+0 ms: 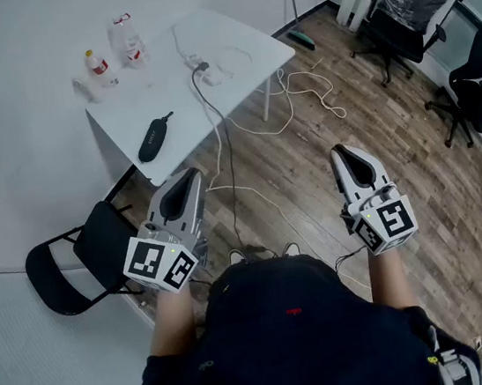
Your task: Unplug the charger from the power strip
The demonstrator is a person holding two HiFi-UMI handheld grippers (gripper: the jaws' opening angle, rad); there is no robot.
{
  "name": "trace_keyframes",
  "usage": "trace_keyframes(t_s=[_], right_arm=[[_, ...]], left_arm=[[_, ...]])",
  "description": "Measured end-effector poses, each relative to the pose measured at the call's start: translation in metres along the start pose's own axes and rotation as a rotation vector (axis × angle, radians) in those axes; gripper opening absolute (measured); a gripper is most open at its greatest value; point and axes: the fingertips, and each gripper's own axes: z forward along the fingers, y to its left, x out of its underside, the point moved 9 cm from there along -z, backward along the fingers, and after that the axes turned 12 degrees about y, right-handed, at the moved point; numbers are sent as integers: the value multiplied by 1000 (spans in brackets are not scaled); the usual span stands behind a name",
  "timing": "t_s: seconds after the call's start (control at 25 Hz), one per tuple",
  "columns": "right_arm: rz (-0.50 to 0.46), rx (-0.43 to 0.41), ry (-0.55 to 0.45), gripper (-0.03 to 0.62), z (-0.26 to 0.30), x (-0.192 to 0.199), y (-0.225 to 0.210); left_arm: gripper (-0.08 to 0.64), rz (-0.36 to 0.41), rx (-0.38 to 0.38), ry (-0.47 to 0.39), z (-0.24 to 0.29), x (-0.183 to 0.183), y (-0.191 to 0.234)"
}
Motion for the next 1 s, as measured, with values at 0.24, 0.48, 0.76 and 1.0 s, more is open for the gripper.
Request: trace_keyframes(t_s=[0.24,0.48,0.76,1.0], right_arm=[[-9,-4,4,40,0,-2,-2],[12,-10,-25,40,-2,-4,-3],[78,-46,-65,40,-1,9,-14],[74,-94,-32,40,-1,20,-39]], left_arm=[[43,1,-2,-4,3,-2,-2],[43,4,-8,-5,1,-1,-6],[43,32,-19,35,9,3,-17],[43,45,-80,42,23,-5,-34]])
